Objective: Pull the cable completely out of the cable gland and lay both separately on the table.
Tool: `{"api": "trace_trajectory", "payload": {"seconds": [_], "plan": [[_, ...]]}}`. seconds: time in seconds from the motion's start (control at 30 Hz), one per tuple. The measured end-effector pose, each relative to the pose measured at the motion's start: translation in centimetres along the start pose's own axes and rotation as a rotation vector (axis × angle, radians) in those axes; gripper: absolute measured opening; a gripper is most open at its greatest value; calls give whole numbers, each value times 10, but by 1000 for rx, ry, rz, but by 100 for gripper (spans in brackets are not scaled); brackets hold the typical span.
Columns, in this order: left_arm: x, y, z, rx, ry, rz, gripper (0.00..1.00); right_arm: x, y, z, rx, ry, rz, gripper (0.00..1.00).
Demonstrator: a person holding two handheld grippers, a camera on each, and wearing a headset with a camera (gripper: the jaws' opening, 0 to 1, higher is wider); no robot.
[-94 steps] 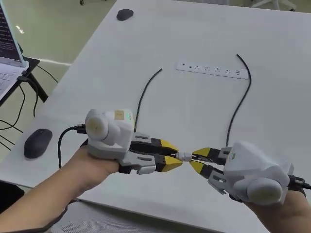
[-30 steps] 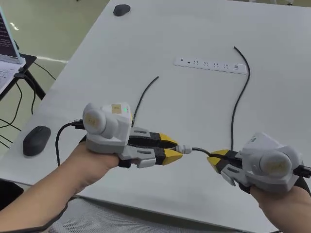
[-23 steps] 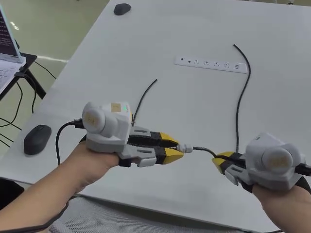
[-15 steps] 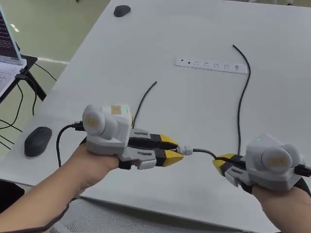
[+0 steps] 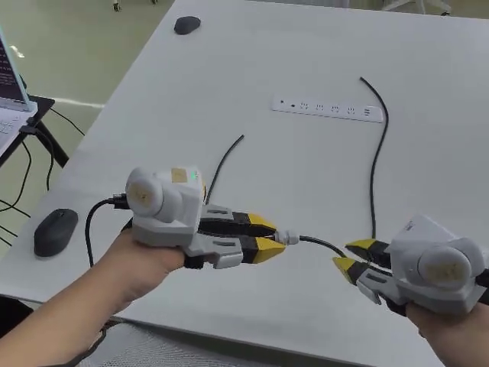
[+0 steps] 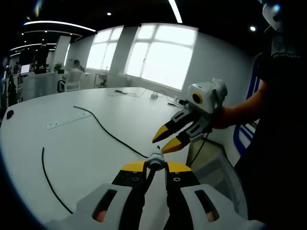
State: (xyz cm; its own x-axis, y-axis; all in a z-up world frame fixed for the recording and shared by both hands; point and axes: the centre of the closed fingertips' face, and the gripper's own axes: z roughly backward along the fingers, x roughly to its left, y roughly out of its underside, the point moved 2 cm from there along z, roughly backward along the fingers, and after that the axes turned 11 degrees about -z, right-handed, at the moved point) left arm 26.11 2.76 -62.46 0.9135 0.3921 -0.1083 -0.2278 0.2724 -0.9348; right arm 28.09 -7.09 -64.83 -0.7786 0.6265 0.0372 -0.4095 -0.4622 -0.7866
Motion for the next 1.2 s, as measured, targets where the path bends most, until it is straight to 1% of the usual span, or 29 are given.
{"api": "trace_trajectory", "payload": {"seconds": [0.03, 0.1, 0.13, 0.17, 0.23, 0.33, 0.4, 0.5, 0.6, 0.7, 0.8, 0.9, 1.0, 1.07, 1.2], "plan": [[0, 0, 0, -2, 1, 0, 15, 5, -6, 1, 18, -4, 44, 17], [0, -1, 1, -3, 3, 0, 15, 17, -15, -2, 10, -22, 118, 17], [0, -1, 1, -3, 6, 2, 15, 23, -18, -5, 4, -25, 161, 16], [0, -1, 1, -2, 7, -1, 15, 26, -19, -6, 7, -18, 185, 14], [0, 0, 1, 1, 4, -3, 15, 32, -19, -10, 19, -18, 213, 12], [0, 0, 1, -1, 8, 6, 15, 38, -25, -12, 9, -22, 200, 12], [0, 1, 1, 5, 8, 5, 15, 40, -28, -14, 4, -9, 234, 11], [-1, 1, 2, 6, 10, 5, 15, 45, -33, -16, -3, -6, 265, 8], [-1, 1, 2, 4, 12, 1, 15, 49, -35, -19, 2, -6, 270, 5], [-1, 1, 4, 3, 9, -4, 15, 49, -34, -20, 5, 3, 267, 3], [-2, 2, 5, 2, 10, -6, 15, 50, -33, -20, 5, 2, 227, 3], [-3, 2, 6, -1, 10, -8, 15, 51, -32, -20, 3, -1, 204, 2], [-3, 3, 7, -2, 9, -8, 15, 51, -31, -20, -3, -13, 162, 1], [-3, 2, 7, -8, 5, -10, 15, 50, -33, -20, -9, -17, 121, 1], [-2, 0, 8, -12, 0, -21, 15, 49, -32, -20, -7, -16, 113, 1]]}}
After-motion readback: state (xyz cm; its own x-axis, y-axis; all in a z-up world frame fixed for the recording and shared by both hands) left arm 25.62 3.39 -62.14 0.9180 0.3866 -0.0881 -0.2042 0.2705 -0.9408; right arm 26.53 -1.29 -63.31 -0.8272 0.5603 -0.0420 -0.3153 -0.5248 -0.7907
